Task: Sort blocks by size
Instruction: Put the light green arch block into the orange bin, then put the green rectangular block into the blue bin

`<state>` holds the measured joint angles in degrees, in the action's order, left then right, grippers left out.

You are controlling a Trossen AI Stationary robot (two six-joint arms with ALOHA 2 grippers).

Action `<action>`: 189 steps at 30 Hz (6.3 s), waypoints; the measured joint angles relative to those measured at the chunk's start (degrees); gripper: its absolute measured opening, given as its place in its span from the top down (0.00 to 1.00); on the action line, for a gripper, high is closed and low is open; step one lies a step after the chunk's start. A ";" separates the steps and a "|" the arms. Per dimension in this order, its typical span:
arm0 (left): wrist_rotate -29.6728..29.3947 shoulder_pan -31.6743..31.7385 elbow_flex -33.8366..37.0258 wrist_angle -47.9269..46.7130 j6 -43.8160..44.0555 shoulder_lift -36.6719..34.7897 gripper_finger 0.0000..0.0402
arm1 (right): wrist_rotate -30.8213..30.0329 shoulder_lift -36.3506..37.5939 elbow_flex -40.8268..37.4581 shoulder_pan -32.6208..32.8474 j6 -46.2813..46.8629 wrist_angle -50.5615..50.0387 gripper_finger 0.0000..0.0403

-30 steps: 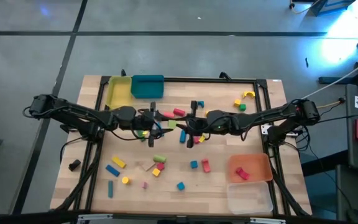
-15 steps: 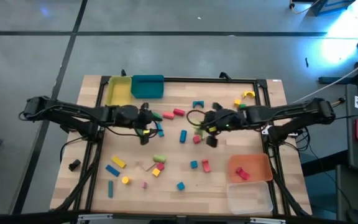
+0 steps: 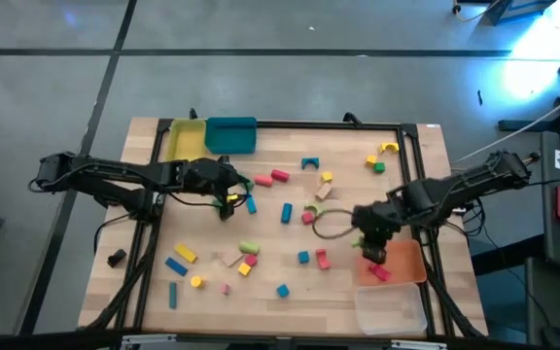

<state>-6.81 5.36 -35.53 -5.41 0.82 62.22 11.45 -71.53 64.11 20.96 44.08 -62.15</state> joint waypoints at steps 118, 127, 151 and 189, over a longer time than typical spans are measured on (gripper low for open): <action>-7.05 32.19 -18.00 -12.85 -12.25 16.33 0.52 | -17.78 -11.15 -0.02 -42.02 -73.05 25.32 0.58; 9.55 23.44 -20.01 -38.86 -13.35 10.51 0.57 | -10.73 -11.15 -0.02 -42.00 -73.00 21.53 0.58; 9.42 17.87 -1.89 -32.16 -29.61 10.78 0.64 | -8.18 -11.13 -0.02 -41.95 -72.93 21.69 0.58; 9.21 18.42 5.13 -17.19 -34.77 15.21 0.64 | -8.18 -11.08 -0.02 -41.95 -72.91 21.73 0.58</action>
<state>2.40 23.78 -30.39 -22.60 -33.95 77.43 3.27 -82.61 64.10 -20.99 -28.83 -40.42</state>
